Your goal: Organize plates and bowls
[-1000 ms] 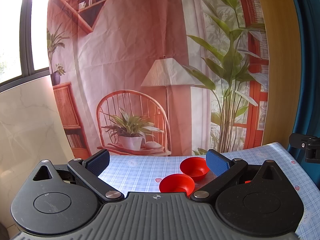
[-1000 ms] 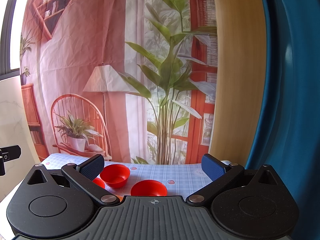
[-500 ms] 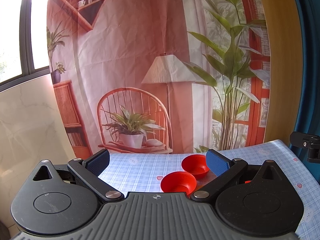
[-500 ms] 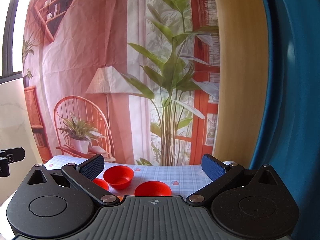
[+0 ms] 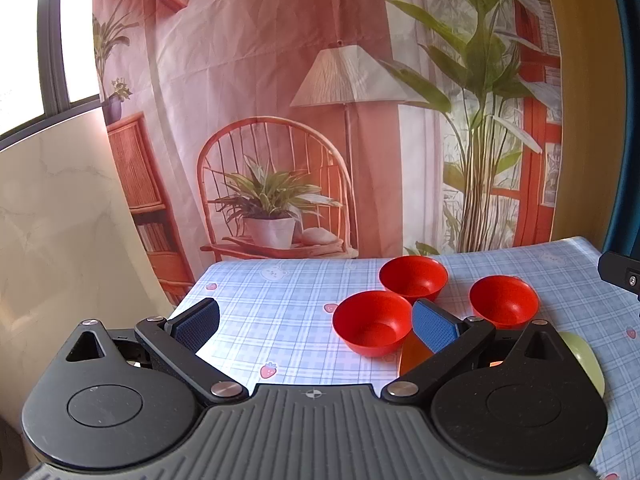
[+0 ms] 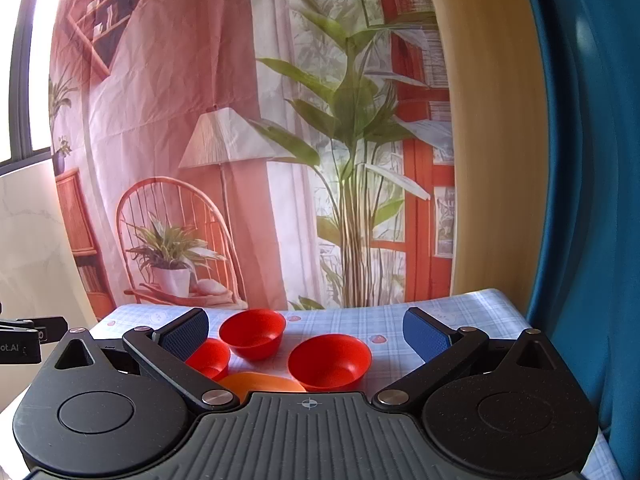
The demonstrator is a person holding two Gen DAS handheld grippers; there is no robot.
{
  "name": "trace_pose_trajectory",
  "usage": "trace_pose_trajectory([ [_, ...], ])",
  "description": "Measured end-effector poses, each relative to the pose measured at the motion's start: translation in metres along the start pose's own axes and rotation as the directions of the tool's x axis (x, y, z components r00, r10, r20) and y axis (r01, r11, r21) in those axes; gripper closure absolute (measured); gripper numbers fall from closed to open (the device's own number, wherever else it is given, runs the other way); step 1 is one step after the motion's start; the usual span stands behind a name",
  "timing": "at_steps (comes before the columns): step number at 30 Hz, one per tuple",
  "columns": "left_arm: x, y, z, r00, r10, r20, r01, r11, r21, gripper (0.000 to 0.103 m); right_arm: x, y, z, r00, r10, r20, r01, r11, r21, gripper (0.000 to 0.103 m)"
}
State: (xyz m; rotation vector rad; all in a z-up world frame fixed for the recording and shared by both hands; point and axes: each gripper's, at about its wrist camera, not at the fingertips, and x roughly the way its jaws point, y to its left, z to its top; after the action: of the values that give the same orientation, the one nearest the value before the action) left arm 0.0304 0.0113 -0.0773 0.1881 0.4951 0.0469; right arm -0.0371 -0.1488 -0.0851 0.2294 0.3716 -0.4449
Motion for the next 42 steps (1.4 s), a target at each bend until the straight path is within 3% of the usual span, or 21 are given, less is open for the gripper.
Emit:
trace_pose_trajectory([
  [12, 0.036, -0.001, -0.050, 0.996, 0.027, -0.088, -0.026, 1.000, 0.010, 0.002, 0.025, 0.017, -0.052, 0.994, 0.028, -0.107, -0.030, 0.999, -0.020, 0.000],
  [14, 0.041, -0.002, -0.058, 0.995, 0.019, -0.103, -0.017, 1.000, 0.013, 0.005, 0.029, 0.020, -0.059, 0.991, 0.040, -0.130, -0.043, 0.999, -0.023, 0.000],
  [21, 0.058, 0.008, -0.079, 0.980, -0.036, -0.193, 0.031, 0.999, -0.027, 0.034, 0.038, 0.025, -0.086, 0.980, 0.060, -0.190, -0.065, 0.998, -0.019, 0.002],
  [25, 0.069, 0.017, -0.093, 0.967, -0.077, -0.244, 0.055, 0.994, -0.097, 0.040, 0.041, 0.023, -0.093, 0.974, 0.068, -0.217, -0.072, 0.997, -0.011, 0.011],
  [33, 0.074, 0.010, -0.111, 0.941, -0.161, -0.298, 0.126, 0.983, -0.132, 0.047, 0.045, 0.028, -0.104, 0.957, 0.103, -0.271, -0.113, 0.993, -0.022, 0.033],
  [42, 0.085, 0.007, -0.130, 0.893, -0.259, -0.368, 0.197, 0.960, -0.200, 0.056, 0.049, 0.045, -0.119, 0.921, 0.171, -0.349, -0.198, 0.979, -0.045, 0.049],
])
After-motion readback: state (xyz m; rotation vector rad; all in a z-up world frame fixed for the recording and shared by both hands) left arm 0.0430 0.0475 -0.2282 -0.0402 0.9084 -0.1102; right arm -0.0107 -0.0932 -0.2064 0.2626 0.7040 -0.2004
